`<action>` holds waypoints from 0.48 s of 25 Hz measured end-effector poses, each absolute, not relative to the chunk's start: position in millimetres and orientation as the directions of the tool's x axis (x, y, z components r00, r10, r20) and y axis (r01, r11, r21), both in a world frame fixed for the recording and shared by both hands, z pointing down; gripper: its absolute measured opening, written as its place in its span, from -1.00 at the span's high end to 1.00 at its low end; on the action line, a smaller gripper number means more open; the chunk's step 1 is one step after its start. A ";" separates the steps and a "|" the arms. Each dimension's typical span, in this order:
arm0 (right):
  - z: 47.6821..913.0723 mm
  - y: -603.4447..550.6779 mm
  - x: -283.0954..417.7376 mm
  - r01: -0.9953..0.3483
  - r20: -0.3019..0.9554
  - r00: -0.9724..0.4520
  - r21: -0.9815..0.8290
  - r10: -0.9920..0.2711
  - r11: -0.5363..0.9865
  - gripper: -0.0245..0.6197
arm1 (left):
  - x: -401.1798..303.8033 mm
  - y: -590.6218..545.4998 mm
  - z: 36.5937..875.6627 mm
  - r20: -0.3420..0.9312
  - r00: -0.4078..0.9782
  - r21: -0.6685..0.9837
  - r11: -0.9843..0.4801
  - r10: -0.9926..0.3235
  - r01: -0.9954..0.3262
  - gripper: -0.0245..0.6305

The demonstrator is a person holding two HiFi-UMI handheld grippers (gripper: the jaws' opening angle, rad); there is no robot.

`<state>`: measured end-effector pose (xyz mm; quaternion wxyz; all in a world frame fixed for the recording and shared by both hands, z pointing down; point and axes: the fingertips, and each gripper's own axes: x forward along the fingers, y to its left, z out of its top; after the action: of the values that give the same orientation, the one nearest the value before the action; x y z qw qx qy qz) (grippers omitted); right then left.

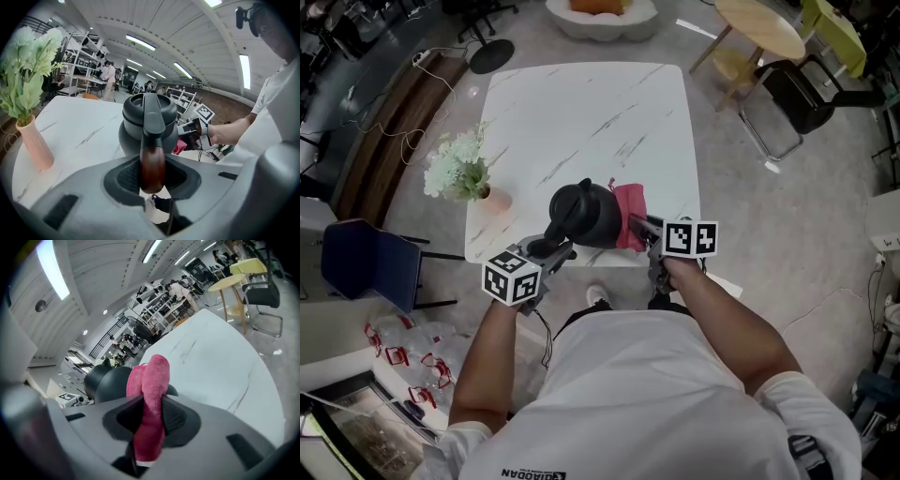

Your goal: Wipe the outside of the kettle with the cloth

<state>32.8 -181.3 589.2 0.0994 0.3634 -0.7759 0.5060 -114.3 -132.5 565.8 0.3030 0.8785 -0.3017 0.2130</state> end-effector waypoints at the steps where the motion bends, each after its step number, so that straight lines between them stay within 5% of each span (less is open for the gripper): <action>1: 593.7 -181.1 34.5 -0.668 0.527 -0.713 -0.712 -0.463 0.217 0.62 | -115.0 -131.7 566.3 0.553 0.728 0.406 -0.632 -0.405 -0.660 0.63; 12: 640.6 -186.5 59.7 -0.740 0.627 -0.655 -0.644 -0.422 0.192 0.63 | -111.5 -129.2 568.1 0.557 0.727 0.337 -0.691 -0.401 -0.639 0.63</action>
<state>59.7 -186.5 640.6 0.1571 0.3845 -0.7558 0.5063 -111.5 -129.2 568.1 0.2629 0.8914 -0.2918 0.2262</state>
